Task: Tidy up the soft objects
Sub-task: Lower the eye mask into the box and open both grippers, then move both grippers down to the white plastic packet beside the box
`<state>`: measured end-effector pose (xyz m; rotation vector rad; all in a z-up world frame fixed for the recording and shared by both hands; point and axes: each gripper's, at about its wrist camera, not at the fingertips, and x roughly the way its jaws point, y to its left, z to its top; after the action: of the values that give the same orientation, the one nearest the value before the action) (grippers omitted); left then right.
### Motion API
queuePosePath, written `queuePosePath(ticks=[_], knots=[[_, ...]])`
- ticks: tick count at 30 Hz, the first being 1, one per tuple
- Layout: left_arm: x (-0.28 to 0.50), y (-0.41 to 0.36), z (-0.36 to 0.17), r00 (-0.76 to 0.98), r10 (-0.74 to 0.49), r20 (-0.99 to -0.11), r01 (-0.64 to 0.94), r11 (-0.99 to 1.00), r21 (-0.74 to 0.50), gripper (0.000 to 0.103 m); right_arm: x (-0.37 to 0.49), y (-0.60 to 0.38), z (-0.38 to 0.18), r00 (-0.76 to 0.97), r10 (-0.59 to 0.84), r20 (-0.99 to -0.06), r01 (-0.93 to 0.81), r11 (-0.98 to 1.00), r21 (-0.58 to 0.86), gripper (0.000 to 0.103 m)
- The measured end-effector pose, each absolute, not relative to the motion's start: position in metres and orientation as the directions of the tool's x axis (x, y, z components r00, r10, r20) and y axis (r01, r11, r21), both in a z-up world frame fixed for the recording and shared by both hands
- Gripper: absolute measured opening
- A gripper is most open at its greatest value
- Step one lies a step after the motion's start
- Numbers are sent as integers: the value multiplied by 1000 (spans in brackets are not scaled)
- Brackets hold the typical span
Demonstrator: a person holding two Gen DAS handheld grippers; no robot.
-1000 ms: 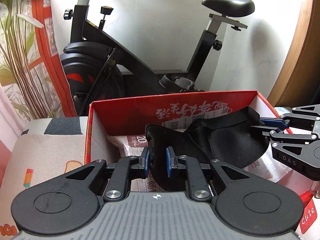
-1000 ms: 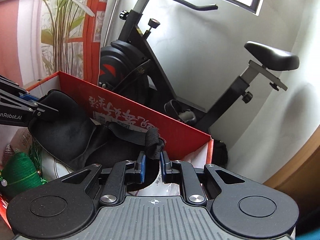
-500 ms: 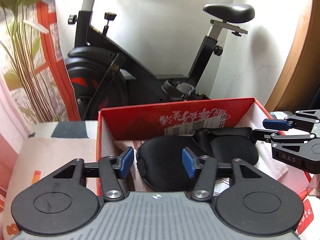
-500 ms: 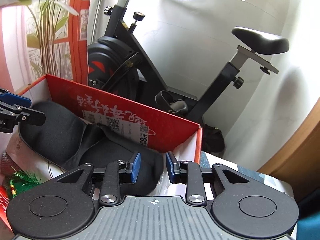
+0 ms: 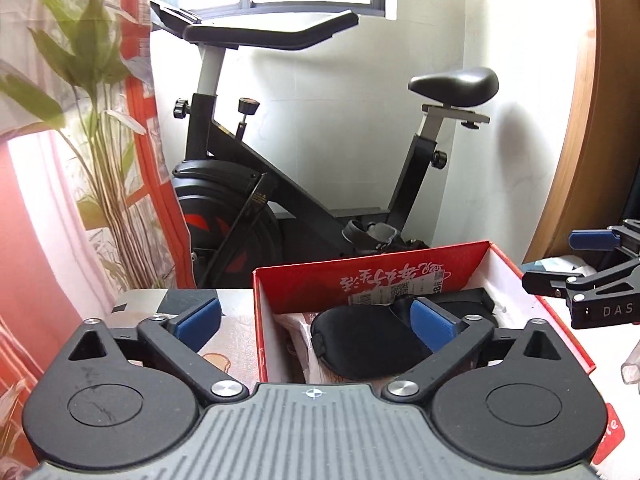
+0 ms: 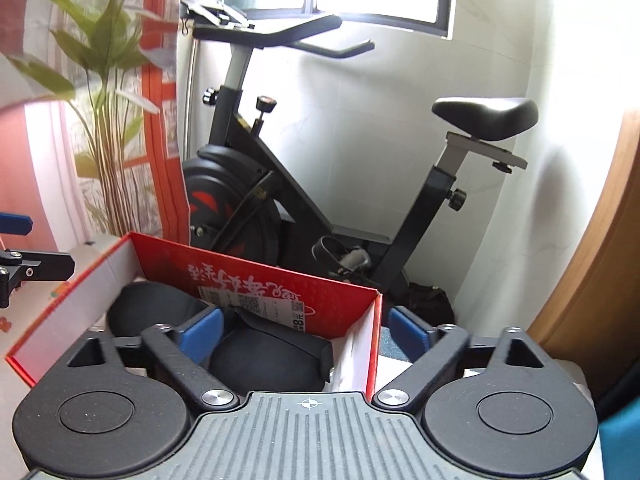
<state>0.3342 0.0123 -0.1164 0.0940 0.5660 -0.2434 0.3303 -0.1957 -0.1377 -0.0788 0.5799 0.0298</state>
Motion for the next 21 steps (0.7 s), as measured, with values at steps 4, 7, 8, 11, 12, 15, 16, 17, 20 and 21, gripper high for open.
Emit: queuePosePath(ticks=[4, 7, 8, 11, 12, 15, 16, 17, 20, 21], knots=[[309, 19, -110, 829, -216, -515, 252, 968, -1, 103, 305, -193, -128, 855, 19, -518, -51, 997, -49, 103], [291, 20, -110, 840, -209, -501, 247, 969, 10, 103, 285, -189, -125, 861, 26, -508, -48, 998, -32, 103], [286, 19, -110, 842, -206, -499, 247, 969, 17, 103, 279, -189, -125, 862, 32, -506, -48, 999, -20, 103], [269, 19, -113, 849, -197, -490, 244, 969, 34, 103, 260, -187, -127, 865, 39, -501, -40, 999, 10, 103], [265, 19, -114, 849, -198, -490, 246, 969, 34, 103, 255, -186, -127, 865, 39, -501, -38, 999, 13, 103], [253, 21, -115, 849, -198, -490, 241, 970, 24, 103, 243, -185, -129, 865, 32, -501, -31, 999, 10, 103], [250, 22, -116, 850, -198, -488, 237, 971, 18, 103, 238, -184, -129, 866, 31, -499, -27, 1000, 14, 103], [246, 24, -116, 851, -198, -487, 232, 973, 11, 103, 234, -185, -128, 867, 32, -498, -25, 999, 21, 103], [233, 27, -119, 851, -203, -485, 230, 973, -3, 103, 221, -185, -128, 870, 36, -492, -18, 999, 40, 103], [230, 27, -120, 850, -204, -486, 231, 973, -4, 103, 215, -184, -128, 872, 35, -488, -17, 999, 42, 103]])
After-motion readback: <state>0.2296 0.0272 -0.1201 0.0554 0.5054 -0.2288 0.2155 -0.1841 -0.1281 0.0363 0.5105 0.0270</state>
